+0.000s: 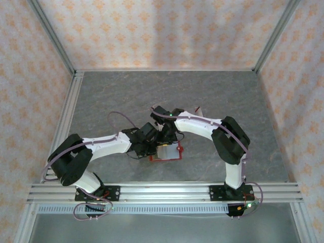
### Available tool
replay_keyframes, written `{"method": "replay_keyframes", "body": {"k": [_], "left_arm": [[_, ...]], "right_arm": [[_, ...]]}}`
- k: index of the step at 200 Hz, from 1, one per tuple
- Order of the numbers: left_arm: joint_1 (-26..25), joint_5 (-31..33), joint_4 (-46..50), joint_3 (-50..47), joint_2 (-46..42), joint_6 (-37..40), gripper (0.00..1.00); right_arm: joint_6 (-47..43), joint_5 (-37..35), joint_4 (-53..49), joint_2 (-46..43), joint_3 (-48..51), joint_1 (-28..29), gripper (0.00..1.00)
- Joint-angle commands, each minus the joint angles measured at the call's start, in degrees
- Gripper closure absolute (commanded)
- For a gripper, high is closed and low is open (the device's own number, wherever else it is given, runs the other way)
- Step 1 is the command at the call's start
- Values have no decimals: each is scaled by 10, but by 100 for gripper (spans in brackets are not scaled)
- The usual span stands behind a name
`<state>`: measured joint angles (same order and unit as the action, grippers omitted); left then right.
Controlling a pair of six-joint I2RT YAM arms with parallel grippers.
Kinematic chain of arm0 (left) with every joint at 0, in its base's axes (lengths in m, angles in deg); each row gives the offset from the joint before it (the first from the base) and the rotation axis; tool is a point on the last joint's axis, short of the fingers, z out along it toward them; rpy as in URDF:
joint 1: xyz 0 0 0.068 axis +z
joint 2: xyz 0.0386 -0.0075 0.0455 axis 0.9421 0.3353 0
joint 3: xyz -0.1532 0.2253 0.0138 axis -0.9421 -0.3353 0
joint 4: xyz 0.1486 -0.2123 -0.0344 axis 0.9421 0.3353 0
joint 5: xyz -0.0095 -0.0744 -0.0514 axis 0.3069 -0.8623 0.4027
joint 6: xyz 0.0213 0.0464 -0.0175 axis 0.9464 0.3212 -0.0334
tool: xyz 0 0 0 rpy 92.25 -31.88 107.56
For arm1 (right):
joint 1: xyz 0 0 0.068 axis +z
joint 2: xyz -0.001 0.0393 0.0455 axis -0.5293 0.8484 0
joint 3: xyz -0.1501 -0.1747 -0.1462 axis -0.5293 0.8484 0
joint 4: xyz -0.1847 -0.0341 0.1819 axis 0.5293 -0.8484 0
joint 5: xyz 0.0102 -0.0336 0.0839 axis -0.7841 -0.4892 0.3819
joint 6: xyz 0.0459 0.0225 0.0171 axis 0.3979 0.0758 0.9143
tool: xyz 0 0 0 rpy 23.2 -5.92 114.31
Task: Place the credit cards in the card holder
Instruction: Flip over the card slot in the card holder.
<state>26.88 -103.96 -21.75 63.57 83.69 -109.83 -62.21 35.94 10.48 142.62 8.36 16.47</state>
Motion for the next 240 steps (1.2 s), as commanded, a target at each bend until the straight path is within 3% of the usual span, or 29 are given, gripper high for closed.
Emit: {"method": "replay_keyframes", "body": {"k": [1, 57, 83, 141, 156, 190, 240], "left_arm": [[-4, 24, 46, 4, -38, -7, 88], [1, 66, 134, 3, -122, 5, 87], [18, 84, 174, -12, -175, 4, 84], [62, 44, 164, -23, -223, 32, 72], [62, 22, 142, -16, -215, 40, 68], [58, 3, 120, 11, -179, 61, 60], [36, -8, 78, 35, -105, 59, 59]], "right_arm": [[33, 21, 20, 0, 2, -8, 69], [58, 49, 43, 13, -22, -10, 68], [48, 45, 29, 5, -48, -11, 62], [18, 54, 6, -66, -59, -60, 55], [-1, 14, -19, -83, -53, -84, 59], [-32, -79, -95, -106, -69, -154, 79], [-79, -176, -179, -68, -149, -226, 86]]}}
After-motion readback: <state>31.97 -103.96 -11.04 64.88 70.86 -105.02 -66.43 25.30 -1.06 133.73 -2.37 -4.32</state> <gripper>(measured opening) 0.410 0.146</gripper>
